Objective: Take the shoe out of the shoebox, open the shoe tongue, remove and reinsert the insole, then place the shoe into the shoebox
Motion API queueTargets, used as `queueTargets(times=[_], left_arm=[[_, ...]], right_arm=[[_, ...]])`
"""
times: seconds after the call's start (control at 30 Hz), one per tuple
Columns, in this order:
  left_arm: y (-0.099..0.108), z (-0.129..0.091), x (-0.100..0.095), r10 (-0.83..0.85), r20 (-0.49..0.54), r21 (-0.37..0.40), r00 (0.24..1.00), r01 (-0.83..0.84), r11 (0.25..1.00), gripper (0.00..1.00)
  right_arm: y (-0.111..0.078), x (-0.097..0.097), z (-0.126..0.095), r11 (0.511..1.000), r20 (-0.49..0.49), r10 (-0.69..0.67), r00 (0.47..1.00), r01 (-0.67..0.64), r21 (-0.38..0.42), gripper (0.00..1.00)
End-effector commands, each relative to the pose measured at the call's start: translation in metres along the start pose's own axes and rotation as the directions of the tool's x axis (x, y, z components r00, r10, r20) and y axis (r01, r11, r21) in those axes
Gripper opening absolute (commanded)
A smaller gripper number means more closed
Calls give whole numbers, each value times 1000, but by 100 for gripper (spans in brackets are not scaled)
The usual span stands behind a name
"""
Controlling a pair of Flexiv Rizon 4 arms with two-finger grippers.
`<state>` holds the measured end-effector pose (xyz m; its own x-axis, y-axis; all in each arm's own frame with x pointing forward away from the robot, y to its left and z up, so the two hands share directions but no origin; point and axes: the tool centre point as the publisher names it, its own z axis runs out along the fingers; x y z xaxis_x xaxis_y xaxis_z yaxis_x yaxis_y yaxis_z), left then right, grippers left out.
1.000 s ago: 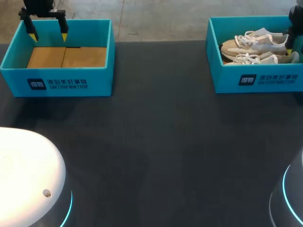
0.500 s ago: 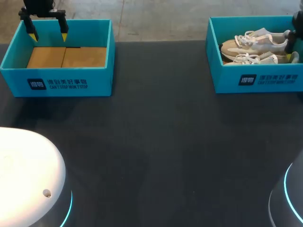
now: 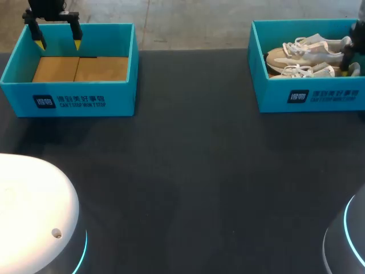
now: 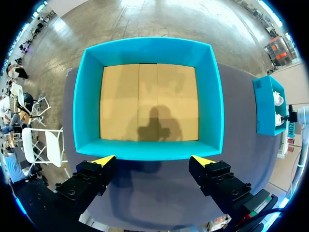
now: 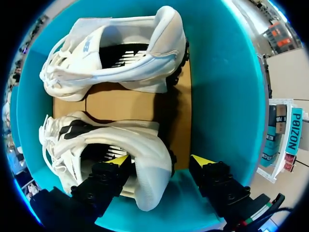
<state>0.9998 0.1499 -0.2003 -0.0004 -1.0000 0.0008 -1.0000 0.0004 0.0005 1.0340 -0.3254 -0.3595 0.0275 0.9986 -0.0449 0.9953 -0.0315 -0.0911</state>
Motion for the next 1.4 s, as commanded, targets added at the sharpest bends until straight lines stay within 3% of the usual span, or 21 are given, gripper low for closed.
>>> queueTargets(times=[0.03, 0.5, 0.73, 0.77, 0.83, 1.0, 1.07, 1.4], left_arm=[[0, 0, 0, 0, 0, 0, 1000, 0, 1000, 100], [0, 0, 0, 0, 0, 0, 1000, 0, 1000, 100], [0, 0, 0, 0, 0, 0, 1000, 0, 1000, 100], [0, 0, 0, 0, 0, 0, 1000, 0, 1000, 100], [0, 0, 0, 0, 0, 0, 1000, 0, 1000, 100], [0, 0, 0, 0, 0, 0, 1000, 0, 1000, 100], [0, 0, 0, 0, 0, 0, 1000, 0, 1000, 100], [0, 0, 0, 0, 0, 0, 1000, 0, 1000, 100]], right_arm=[[1, -2, 6, 1000, -8, 1, 1000, -1, 0, 79], [-3, -3, 22, 1000, -17, 5, 1000, -5, -1, 80], [-4, -4, 30, 1000, -22, 12, 1000, -11, 6, 72], [-4, -5, 31, 1000, -22, 12, 1000, -12, 7, 69], [-4, -5, 33, 1000, -23, 16, 1000, -16, 13, 49], [-5, -5, 35, 1000, -20, 23, 1000, -23, 18, 19], [-6, -5, 36, 999, -16, 28, 999, -28, 22, 0], [-9, -2, 30, 998, -1, 56, 998, -56, 13, 0]])
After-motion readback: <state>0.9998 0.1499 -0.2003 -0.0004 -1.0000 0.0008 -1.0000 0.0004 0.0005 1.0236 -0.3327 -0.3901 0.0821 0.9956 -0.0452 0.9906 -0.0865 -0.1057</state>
